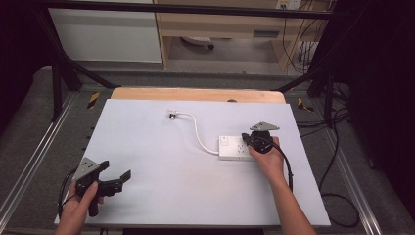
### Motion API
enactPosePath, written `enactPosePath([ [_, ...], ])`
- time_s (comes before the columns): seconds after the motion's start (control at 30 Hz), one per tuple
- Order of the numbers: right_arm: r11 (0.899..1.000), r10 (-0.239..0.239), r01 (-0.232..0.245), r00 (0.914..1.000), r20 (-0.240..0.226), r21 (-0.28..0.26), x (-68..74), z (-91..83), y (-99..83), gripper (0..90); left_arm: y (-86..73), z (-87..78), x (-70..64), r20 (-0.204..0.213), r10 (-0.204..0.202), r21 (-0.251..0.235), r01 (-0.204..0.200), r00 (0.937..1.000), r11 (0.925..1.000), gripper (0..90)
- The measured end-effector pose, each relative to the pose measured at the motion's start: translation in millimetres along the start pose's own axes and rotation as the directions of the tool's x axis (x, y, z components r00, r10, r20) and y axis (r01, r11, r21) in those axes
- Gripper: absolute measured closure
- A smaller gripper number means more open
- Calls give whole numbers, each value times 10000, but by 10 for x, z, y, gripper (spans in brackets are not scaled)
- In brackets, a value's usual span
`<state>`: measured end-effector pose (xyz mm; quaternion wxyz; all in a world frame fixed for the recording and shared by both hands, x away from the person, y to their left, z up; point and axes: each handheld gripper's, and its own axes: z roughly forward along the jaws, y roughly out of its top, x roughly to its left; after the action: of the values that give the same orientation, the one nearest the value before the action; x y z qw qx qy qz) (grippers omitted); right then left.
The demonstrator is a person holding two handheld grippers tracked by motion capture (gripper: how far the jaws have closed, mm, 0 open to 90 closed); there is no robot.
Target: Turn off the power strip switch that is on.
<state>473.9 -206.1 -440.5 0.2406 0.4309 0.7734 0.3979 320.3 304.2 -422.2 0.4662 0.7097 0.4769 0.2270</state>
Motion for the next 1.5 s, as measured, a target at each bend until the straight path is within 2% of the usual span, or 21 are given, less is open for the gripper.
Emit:
enactPosePath([
  [0.7, 9999, 109, -109, 9999, -2, 15, -3, 1, -6, 900, -1, -1, 6, -20, -18, -23, 18, 10000, 10000, 62],
  [0.87, 9999, 67, -68, 10000, 31, 155, -3, 9, -9, 900, -2, -1, 5, -22, -22, -19, 22, 10000, 10000, 62],
  [0.97, 9997, 215, -215, 9998, -14, 111, -13, 11, -15, 900, -1, -1, 6, -16, -11, -21, 11, 10000, 10000, 62],
  [1.5, 9998, 173, -173, 9998, -11, 89, -12, 12, -16, 900, 0, -2, 3, -3, 9, -29, -9, 10000, 10000, 62],
])
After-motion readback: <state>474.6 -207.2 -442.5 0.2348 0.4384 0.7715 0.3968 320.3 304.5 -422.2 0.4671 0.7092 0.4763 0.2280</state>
